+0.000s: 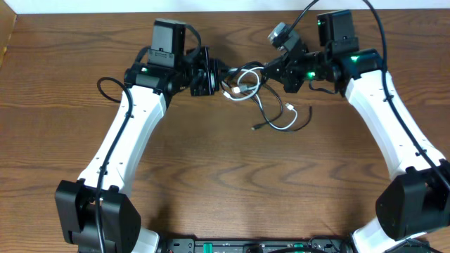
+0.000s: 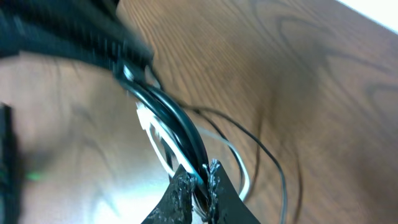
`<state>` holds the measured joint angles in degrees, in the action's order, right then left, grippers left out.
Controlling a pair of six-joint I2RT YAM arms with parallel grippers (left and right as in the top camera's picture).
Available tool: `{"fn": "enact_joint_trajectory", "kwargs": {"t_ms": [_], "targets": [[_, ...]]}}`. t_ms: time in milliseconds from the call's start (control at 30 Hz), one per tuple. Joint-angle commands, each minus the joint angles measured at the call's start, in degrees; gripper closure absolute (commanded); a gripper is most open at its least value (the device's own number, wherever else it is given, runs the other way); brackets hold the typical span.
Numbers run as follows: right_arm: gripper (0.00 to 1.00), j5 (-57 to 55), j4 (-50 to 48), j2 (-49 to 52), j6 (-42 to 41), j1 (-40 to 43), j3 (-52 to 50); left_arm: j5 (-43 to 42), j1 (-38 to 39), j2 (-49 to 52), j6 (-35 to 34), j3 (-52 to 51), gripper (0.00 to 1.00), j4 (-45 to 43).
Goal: Untangle cables
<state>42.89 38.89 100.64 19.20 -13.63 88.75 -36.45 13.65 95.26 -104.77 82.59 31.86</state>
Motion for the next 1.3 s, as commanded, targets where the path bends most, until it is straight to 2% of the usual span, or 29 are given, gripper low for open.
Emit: {"fn": "enact_joint_trajectory", "kwargs": {"t_ms": [0,100,233,300,400,433,600,667,733,967,1100,1267], "targets": [[0.99,-1.3,-0.3,-4.8,-9.9,3.7,0.4,11.7,-0.2,-0.2,8.7,0.1,0.92,4.2],[0.99,-4.4,0.8,-7.7,-12.2,6.1,0.4,17.7,-0.2,-0.2,17.4,0.1,0.93,6.1],[0.99,-12.3,2.1,-9.9,-15.1,7.7,0.4,18.9,-0.2,-0.2,30.1,0.1,0.92,6.1],[0.99,-14.0,2.7,-9.9,-15.3,7.5,0.4,17.9,-0.2,-0.2,32.6,0.1,0.93,6.1],[0.99,-12.9,4.0,-8.9,-12.2,6.4,0.4,14.1,-0.2,-0.2,32.0,0.2,0.92,4.5],[0.95,-12.2,4.6,-8.5,-9.9,5.8,0.4,12.8,-0.2,-0.2,30.8,0.2,0.92,3.8],[0.58,-10.6,6.9,-6.2,-2.1,4.3,0.4,3.7,-0.2,-0.2,17.6,0.2,0.92,-0.7],[0.50,-8.1,7.2,-5.0,-1.2,4.4,0.4,-0.4,-0.2,-0.2,10.9,0.2,0.93,-1.7],[0.48,-5.2,7.3,-4.0,-0.1,4.7,0.4,-4.6,-0.2,-0.2,6.1,0.2,0.92,-2.8],[0.43,3.6,10.0,-1.5,9.4,5.1,0.4,-13.8,-0.3,-0.2,-3.3,0.2,0.93,-4.1],[0.43,5.2,11.2,-0.4,13.6,5.1,0.4,-18.3,-0.2,-0.2,-14.2,0.2,0.93,-3.3],[0.43,6.4,11.7,0.8,15.5,5.0,0.4,-18.4,-1.2,-0.2,-14.9,0.2,0.93,-5.4]]}}
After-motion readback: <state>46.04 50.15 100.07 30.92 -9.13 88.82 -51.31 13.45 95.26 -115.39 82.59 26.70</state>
